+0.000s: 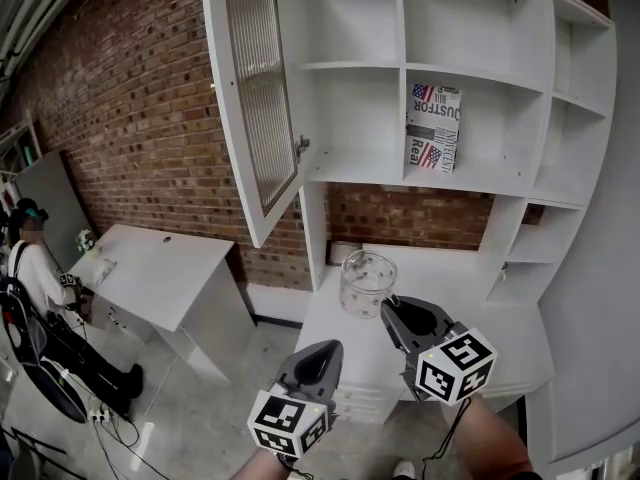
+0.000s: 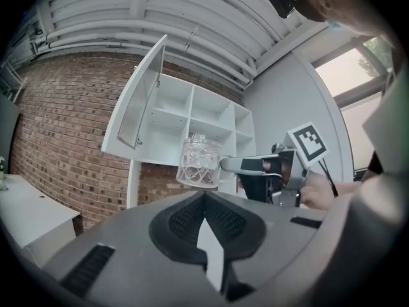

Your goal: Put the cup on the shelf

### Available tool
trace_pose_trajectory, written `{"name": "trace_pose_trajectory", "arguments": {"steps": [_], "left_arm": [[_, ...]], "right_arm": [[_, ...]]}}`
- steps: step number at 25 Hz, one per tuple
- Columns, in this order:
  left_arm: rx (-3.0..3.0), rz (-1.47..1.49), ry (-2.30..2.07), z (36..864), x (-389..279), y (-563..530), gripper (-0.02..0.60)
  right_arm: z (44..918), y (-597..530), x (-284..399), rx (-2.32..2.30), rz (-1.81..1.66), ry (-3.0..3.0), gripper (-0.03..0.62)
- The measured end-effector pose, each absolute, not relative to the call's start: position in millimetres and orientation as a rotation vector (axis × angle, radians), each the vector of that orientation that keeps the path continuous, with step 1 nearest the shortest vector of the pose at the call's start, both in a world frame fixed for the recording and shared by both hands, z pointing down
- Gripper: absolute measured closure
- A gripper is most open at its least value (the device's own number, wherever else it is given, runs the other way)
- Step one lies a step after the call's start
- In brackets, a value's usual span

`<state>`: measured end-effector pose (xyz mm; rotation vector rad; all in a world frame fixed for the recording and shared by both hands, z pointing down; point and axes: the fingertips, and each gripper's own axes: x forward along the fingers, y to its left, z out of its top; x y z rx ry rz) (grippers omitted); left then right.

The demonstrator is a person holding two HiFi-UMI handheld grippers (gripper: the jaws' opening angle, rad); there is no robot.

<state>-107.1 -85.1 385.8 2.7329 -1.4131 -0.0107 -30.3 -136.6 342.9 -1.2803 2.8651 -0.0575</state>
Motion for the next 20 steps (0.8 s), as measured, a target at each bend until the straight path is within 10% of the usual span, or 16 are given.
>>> {"name": "trace_pose_trajectory", "arguments": {"steps": [20], "left_arm": [[2.737, -0.034, -1.418, 379.5, -97.0, -145.6, 0.577]], "right_arm": [[326.7, -204.2, -33.4, -1.25, -0.012, 2.896, 0.559]]}}
